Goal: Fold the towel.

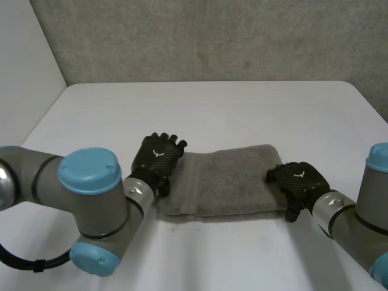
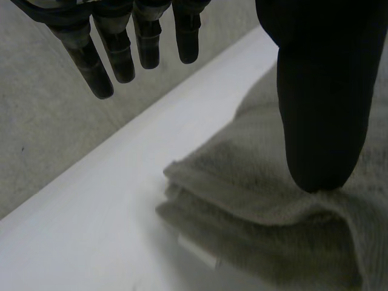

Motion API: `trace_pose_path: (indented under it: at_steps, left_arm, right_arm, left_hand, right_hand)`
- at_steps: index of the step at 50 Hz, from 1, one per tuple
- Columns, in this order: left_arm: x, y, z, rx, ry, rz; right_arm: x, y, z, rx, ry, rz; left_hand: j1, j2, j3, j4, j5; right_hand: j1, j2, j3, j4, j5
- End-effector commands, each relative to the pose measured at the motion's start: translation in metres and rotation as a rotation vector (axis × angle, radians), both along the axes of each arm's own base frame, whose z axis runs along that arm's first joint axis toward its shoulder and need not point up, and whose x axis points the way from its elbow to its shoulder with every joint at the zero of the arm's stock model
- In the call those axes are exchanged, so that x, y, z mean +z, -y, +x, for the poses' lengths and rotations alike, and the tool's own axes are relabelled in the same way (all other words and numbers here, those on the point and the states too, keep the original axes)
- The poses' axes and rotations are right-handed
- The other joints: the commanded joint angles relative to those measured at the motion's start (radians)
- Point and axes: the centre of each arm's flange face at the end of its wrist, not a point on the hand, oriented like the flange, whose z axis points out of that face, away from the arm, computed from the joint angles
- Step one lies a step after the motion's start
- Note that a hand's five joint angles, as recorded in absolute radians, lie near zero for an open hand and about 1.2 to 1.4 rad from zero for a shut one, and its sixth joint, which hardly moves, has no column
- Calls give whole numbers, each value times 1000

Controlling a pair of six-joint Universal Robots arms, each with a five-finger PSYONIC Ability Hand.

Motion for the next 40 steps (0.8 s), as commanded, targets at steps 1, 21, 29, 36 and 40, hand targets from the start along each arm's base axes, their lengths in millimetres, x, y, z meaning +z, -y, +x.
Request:
trace_pose_path:
  at_steps: [1,21,29,36,40]
  left_arm:
    - [-20,-7,-1,0,62,22]
    - [56,-21,52,181,-29,-95]
    - [56,6,105,358,-12,-82]
    - [55,9,104,300,-52,-60]
    - [62,9,96,276,-104,-63]
  right_arm:
    - [-5,9,-3,0,-24,-103]
    - [54,-47,138,407,-79,-488]
    - [20,-109,174,622,-78,-422]
    - [-2,-121,182,655,-102,-386]
    - [13,-118,178,608,-92,-398]
  left_hand:
    - [14,15,14,15,16]
    - [-10,-9,-10,-8,-7]
    - [-15,-15,-15,-14,-13]
    - [-15,-15,-15,-14,-13]
    - [-13,-12,-13,-11,-10]
  right_hand:
    - [1035,978,982,985,987]
    - [1035,978,982,985,987]
    - [1035,978,982,985,987]
    - [713,657,660,663,665]
    - [53,-4,-1,3,4]
